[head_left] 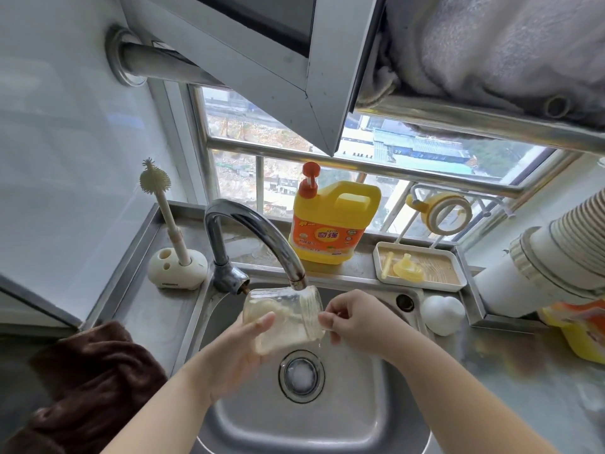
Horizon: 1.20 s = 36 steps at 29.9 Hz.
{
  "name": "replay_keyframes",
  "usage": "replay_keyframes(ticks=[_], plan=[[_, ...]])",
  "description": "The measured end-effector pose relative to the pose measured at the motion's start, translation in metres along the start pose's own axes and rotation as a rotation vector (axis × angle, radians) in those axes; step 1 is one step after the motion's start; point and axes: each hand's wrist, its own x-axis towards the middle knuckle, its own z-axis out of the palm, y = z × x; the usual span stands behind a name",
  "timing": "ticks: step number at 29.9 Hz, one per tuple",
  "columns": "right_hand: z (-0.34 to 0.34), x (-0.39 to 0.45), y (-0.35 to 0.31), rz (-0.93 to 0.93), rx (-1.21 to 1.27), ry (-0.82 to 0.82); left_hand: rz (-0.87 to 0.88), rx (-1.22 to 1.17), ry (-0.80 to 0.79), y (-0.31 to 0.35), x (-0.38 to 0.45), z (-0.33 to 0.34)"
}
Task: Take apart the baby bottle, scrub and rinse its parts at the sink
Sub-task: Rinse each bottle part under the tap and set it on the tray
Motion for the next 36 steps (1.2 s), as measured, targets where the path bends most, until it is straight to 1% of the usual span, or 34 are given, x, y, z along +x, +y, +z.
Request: replay_keyframes(ticks=[1,3,5,6,7,10,12,14,17,18,20,22,24,26,28,30,33,36], plan=[[0.000,-0.001,0.001,-0.010,-0.003,0.003,-0.051,0.055,0.015,0.000,0.000,-0.002],[-0.002,-0.002,0.003,-0.023,-0.013,-0.004,-0.127,0.247,0.044,0.003,0.000,-0.003],[-0.004,-0.004,0.005,-0.032,-0.013,-0.014,-0.109,0.395,0.053,0.010,-0.002,-0.003],[-0.005,-0.005,0.005,-0.039,-0.019,-0.014,-0.105,0.403,0.050,0.013,-0.003,-0.003],[-0.005,-0.006,0.005,-0.048,-0.032,-0.010,-0.125,0.364,0.033,0.017,-0.004,-0.001],[-0.005,-0.007,0.004,-0.080,-0.102,0.013,-0.197,0.064,-0.017,0.022,-0.003,0.001],[-0.004,-0.008,0.004,-0.096,-0.144,0.033,-0.190,-0.037,0.021,0.021,-0.001,0.005],[0.000,-0.008,0.004,-0.105,-0.191,0.033,-0.171,-0.025,0.094,0.019,0.002,0.008],[-0.007,-0.012,0.008,-0.074,-0.353,0.007,-0.124,0.004,0.117,0.012,-0.002,0.005],[-0.014,-0.013,0.012,-0.060,-0.422,0.025,-0.114,0.000,0.118,0.010,-0.004,0.003],[-0.025,-0.014,0.014,-0.052,-0.481,0.129,-0.094,0.007,0.122,0.005,-0.004,-0.001],[-0.018,-0.013,0.007,-0.113,-0.539,0.233,-0.088,0.061,0.134,0.001,-0.001,0.003],[-0.003,-0.013,0.002,-0.171,-0.590,0.236,-0.083,0.094,0.135,-0.002,0.002,0.006],[-0.007,-0.015,0.005,-0.105,-0.538,0.196,-0.060,0.056,0.158,-0.002,0.002,0.002],[-0.020,-0.013,0.011,-0.047,-0.472,0.221,-0.042,0.030,0.182,-0.002,0.002,-0.005],[-0.016,-0.009,0.007,-0.068,-0.506,0.220,-0.057,0.021,0.193,-0.003,0.005,-0.003],[0.002,-0.007,0.001,-0.085,-0.512,0.145,-0.070,0.002,0.182,-0.003,0.006,0.003],[-0.014,-0.009,0.007,-0.030,-0.479,0.180,-0.048,0.025,0.188,-0.001,0.003,-0.003]])
